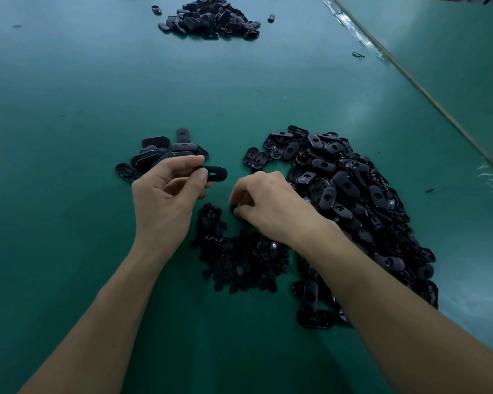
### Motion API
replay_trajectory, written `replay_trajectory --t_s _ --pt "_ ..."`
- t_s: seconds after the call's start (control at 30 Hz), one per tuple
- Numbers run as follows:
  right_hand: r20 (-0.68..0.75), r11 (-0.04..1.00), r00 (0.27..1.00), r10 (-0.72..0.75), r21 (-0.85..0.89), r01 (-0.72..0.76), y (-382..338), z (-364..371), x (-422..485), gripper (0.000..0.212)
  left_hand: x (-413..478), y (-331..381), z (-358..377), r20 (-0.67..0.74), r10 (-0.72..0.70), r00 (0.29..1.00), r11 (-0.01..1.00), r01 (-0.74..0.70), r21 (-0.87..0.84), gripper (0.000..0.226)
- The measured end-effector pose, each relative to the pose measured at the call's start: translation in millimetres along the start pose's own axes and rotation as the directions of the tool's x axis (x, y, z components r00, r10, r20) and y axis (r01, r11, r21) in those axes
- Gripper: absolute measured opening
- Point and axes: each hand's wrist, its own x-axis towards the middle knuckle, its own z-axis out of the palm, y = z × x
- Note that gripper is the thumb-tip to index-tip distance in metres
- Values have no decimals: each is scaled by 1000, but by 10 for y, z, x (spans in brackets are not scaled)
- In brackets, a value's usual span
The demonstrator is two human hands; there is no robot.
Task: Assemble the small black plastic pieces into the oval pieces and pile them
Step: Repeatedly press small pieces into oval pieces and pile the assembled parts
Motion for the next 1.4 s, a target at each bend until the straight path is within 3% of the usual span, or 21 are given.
replay_trajectory --t_s 0.37,0.6,1.03,1.2,1.4 --pt "-37 998 997 -65 20 66 -29 16 3 14 -2 -2 -5 6 -7 1000 1000 7 -4 21" --pt "12 999 1000 -26 -42 26 -33 5 15 22 -2 1 1 3 -13 1000 1000 13 7 21" --pt "-123 987 992 -36 151 55 -87 -65 -42 16 2 -37 -23 -4 9 1000 1000 -9 -5 19" --pt "-251 959 966 -55 257 121 -110 -110 -43 8 8 -44 -20 -19 16 1000 1000 -16 -4 20" --pt "-323 935 941 -104 290 203 -165 -131 -40 15 16 -57 -24 -18 15 1000 999 -15 34 23"
